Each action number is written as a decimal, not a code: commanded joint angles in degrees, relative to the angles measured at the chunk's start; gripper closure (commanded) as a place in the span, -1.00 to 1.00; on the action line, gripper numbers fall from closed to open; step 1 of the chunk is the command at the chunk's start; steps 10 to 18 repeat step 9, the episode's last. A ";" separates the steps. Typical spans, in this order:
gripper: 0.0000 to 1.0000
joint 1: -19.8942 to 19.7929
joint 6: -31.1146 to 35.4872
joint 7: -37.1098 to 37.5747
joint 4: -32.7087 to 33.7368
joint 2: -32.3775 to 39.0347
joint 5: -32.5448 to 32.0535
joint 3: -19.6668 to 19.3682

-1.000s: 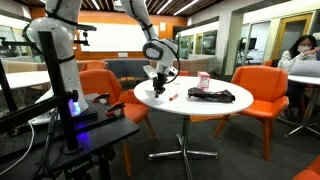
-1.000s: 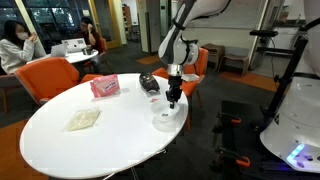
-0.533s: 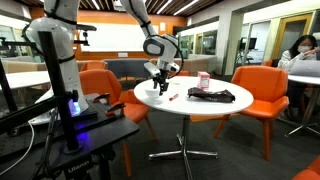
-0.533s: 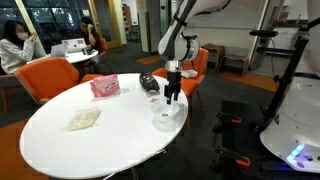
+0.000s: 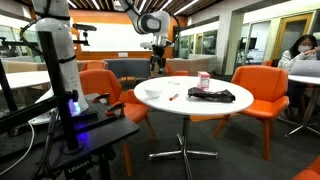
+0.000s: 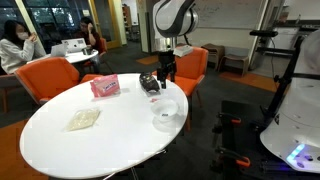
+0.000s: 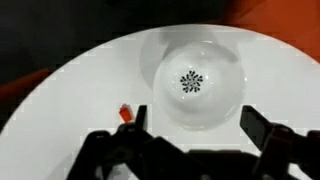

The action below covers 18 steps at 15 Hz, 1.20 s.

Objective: Move the bowl to the right

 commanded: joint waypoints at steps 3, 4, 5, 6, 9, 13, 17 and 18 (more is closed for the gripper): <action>-1.00 4.17 -4.85 14.25 -0.24 -9.88 -13.50 0.95; -1.00 4.42 -5.24 13.92 -0.20 -10.61 -13.64 1.09; -1.00 4.66 -5.86 13.57 -0.09 -11.27 -13.29 1.16; -1.00 4.72 -6.21 13.03 -0.06 -11.51 -13.01 1.09; -1.00 4.75 -5.77 13.72 -0.12 -11.40 -13.58 1.27; -1.00 4.75 -5.77 13.72 -0.12 -11.40 -13.58 1.27; -1.00 4.75 -5.77 13.72 -0.12 -11.40 -13.58 1.27; -1.00 4.75 -5.77 13.72 -0.12 -11.40 -13.58 1.27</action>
